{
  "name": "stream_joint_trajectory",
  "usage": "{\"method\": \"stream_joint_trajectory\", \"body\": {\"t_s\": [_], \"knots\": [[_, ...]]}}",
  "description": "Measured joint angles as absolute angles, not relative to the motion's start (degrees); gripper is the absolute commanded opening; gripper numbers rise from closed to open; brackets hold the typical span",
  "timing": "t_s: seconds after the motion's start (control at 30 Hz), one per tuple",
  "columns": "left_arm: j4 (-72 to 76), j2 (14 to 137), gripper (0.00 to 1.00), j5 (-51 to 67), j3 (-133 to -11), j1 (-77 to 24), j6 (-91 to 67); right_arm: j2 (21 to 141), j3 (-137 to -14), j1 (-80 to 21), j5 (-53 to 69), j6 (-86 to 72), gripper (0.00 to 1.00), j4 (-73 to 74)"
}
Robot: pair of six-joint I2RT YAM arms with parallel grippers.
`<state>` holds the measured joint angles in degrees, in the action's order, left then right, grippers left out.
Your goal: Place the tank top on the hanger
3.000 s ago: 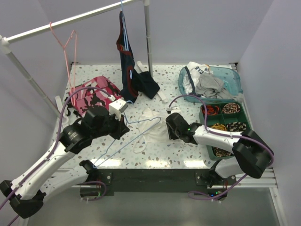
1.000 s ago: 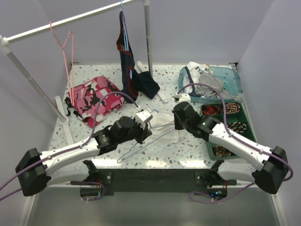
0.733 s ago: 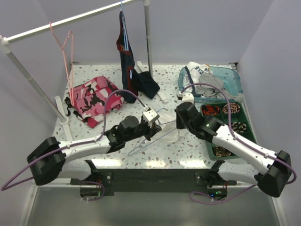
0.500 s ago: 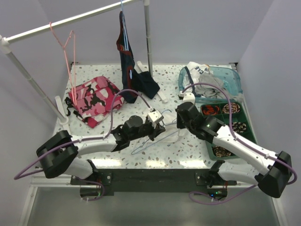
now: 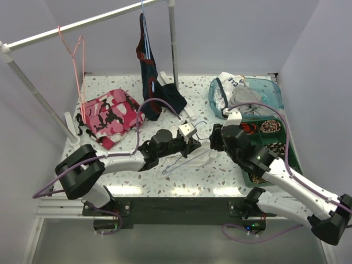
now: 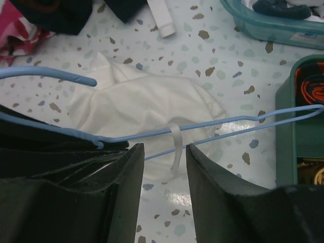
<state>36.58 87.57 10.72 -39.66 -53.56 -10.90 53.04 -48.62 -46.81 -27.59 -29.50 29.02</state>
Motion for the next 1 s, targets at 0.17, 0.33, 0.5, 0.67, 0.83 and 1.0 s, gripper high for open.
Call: {"method": "stream_joint_trajectory", "body": {"t_s": [0.17, 0.33, 0.5, 0.67, 0.83, 1.0], "knots": [[36.62, 90.65, 0.00, 13.17, -42.06, -51.81, -10.96, 44.10, -42.59, -46.81, -26.33, -28.14, 0.42, 22.33], [35.05, 92.47, 0.00, 15.38, -45.65, -51.11, -10.96, 43.72, -39.07, -46.81, -22.70, -25.10, 0.42, 13.65], [33.08, 93.17, 0.00, 17.87, -48.38, -50.46, -11.31, 48.80, -38.00, -46.81, -19.92, -22.41, 0.42, 5.13], [30.35, 93.73, 0.00, 19.29, -49.56, -50.15, -11.33, 52.84, -38.00, -46.57, -20.08, -20.82, 0.42, 0.01], [28.69, 93.97, 0.00, 19.81, -50.57, -50.11, -11.29, 54.26, -37.91, -46.54, -21.80, -19.40, 0.39, -2.61], [27.18, 94.02, 0.00, 20.34, -52.07, -50.11, -11.31, 54.59, -36.88, -46.54, -23.40, -17.78, 0.34, -5.91]]}}
